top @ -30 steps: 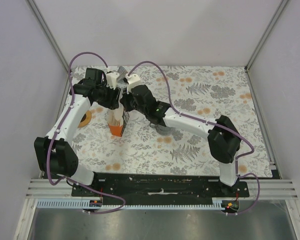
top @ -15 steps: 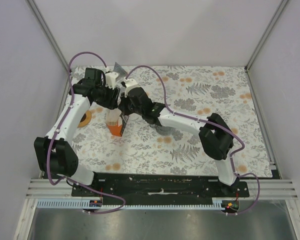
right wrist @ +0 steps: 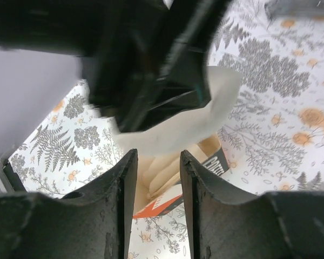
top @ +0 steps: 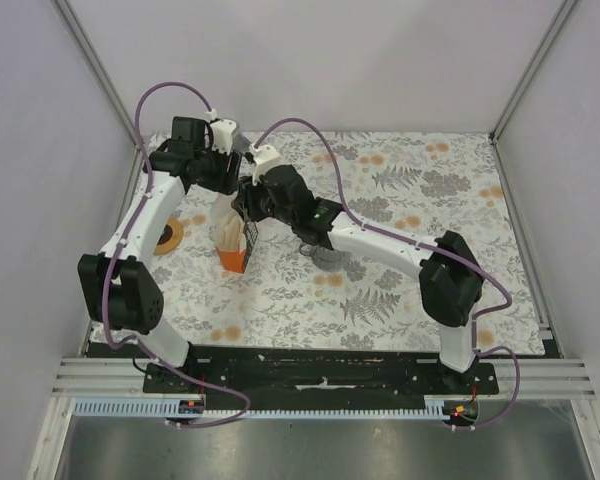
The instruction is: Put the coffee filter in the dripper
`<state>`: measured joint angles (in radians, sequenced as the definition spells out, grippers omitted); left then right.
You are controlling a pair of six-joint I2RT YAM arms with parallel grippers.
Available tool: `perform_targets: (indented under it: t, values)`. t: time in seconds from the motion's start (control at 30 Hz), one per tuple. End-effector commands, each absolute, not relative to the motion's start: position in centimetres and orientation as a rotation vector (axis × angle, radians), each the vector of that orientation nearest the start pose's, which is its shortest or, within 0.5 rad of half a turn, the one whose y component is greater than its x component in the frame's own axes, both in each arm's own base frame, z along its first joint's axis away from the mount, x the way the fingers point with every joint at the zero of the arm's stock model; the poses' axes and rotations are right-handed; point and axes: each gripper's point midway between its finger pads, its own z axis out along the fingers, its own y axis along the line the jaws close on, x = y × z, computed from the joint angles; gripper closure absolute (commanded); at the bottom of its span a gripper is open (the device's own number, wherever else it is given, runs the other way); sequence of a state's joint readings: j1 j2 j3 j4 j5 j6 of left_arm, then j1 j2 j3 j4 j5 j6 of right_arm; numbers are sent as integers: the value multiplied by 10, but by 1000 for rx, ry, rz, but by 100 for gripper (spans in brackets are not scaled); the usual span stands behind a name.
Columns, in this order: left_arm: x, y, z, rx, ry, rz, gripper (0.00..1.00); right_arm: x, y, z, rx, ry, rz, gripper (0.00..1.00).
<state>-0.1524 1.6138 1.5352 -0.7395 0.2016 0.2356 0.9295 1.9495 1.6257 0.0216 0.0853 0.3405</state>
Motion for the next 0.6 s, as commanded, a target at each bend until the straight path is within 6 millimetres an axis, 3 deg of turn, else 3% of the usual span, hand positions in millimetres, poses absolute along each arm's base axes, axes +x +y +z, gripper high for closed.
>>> perform_targets:
  t: [0.0,0.07,0.17,0.4,0.57]
  values:
    - [459,-90,239,385,2193,-178,35,358,454,294,-484,1740,787,54]
    - [477,-90,248,334,2149,-168,35,361,440,304,-469,1725,782,52]
    - [494,-93,247,310,2150,-179,35,361,427,312,-472,1707,784,55]
    - [492,-102,224,353,2197,-233,37,355,426,310,-517,1700,823,54]
    - [507,-98,225,346,2177,-197,35,353,424,303,-558,1709,845,53]
